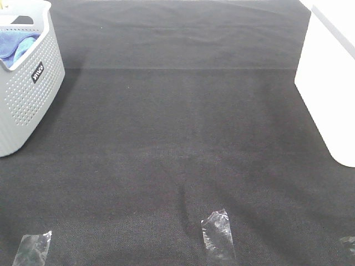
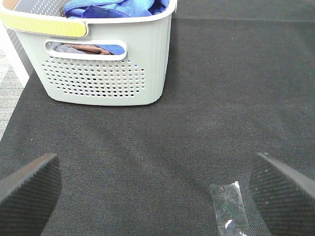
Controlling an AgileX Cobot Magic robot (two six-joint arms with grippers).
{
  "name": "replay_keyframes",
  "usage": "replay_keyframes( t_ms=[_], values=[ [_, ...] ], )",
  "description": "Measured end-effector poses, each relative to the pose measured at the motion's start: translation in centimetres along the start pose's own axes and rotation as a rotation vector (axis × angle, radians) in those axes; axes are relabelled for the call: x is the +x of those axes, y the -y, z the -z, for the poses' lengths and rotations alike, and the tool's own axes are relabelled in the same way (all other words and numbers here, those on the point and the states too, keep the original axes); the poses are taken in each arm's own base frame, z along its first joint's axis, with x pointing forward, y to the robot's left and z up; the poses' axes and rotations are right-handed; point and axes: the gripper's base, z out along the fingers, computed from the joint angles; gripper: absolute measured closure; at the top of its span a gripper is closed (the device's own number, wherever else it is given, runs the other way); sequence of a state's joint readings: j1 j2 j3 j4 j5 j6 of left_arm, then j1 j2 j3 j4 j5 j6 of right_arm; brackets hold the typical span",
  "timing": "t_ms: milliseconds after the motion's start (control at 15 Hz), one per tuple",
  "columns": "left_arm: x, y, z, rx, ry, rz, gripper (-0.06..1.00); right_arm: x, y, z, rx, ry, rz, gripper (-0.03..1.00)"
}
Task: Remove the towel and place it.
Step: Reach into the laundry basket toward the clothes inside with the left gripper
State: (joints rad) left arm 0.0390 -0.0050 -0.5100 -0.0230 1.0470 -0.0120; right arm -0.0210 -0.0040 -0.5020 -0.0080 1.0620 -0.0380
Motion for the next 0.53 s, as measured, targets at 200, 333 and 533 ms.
replay_keyframes(
  t_ms=[200, 333, 533],
  values=[
    [0.00, 0.00, 0.00, 0.000, 0.000, 0.000, -0.05, 0.00, 0.00, 0.00, 0.000, 0.000, 0.000, 0.27],
    [0.00, 0.00, 0.00, 0.000, 0.000, 0.000, -0.05, 0.00, 0.00, 0.00, 0.000, 0.000, 0.000, 0.27],
    [0.00, 0.00, 0.00, 0.000, 0.000, 0.000, -0.05, 0.00, 0.00, 0.00, 0.000, 0.000, 0.000, 0.27]
  ],
)
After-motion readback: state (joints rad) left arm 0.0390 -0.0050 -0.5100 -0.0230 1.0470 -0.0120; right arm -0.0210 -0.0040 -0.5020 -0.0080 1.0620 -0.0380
